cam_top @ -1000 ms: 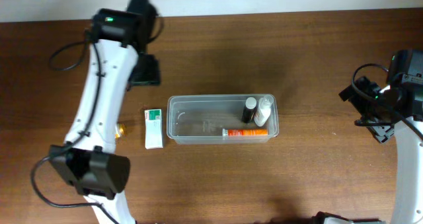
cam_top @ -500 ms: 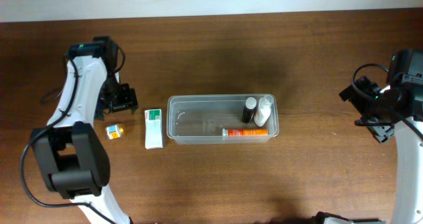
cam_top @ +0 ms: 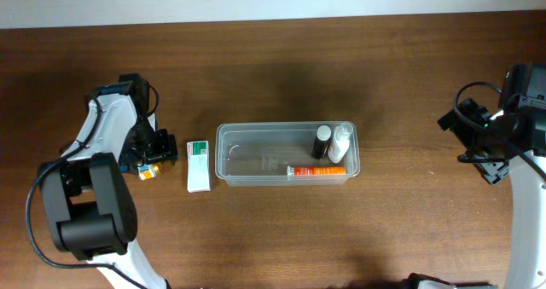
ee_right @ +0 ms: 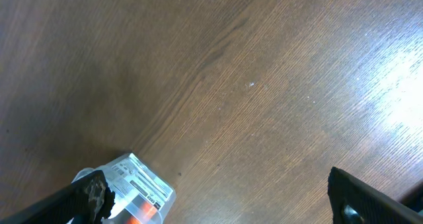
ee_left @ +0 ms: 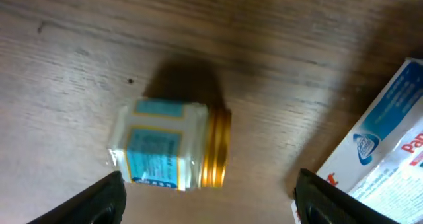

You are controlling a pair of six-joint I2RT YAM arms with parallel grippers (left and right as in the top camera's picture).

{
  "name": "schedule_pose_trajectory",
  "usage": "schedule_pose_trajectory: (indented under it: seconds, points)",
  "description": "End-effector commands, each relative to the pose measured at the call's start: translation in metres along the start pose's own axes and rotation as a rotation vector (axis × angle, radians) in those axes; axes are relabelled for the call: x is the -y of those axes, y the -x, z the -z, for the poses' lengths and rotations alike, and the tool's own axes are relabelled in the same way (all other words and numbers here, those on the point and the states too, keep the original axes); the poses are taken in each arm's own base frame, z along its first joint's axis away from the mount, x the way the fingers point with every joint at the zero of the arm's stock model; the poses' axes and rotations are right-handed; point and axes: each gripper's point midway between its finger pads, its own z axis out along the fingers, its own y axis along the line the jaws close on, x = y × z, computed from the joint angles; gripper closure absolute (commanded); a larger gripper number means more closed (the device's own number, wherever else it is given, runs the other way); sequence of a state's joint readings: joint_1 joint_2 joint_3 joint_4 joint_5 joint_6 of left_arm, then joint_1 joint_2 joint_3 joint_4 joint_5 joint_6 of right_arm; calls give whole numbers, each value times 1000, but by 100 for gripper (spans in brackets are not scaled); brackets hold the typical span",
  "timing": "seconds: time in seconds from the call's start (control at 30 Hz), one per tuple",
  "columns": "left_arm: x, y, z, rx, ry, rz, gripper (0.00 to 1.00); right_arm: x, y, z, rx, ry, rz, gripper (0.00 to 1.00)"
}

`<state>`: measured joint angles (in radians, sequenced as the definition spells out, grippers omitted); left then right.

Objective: Pack container
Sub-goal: 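Return the left gripper and grasp the small yellow-blue jar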

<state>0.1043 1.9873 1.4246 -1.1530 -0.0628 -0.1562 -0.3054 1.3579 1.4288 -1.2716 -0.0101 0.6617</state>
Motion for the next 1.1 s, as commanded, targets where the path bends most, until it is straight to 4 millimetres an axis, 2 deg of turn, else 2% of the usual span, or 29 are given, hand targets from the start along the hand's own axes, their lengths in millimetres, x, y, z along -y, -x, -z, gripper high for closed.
schedule_pose_trajectory:
  seconds: [0.0, 0.37, 0.67, 0.9, 1.07]
  points:
    - [1, -1, -9, 5, -16, -21, 18, -1, 2, 6, 17, 13, -11, 2]
    - [-10, -2, -15, 1, 9, -43, 22, -1, 2, 6, 16, 14, -11, 2]
    - [-13, -7, -8, -2, 20, -44, 21, -1, 2, 6, 17, 13, -12, 2]
    - [-12, -12, -25, -5, 20, -44, 22, -1, 2, 6, 16, 14, -12, 2]
    - [-12, -10, -25, 7, 21, -43, 27, -1, 2, 6, 16, 14, -12, 2]
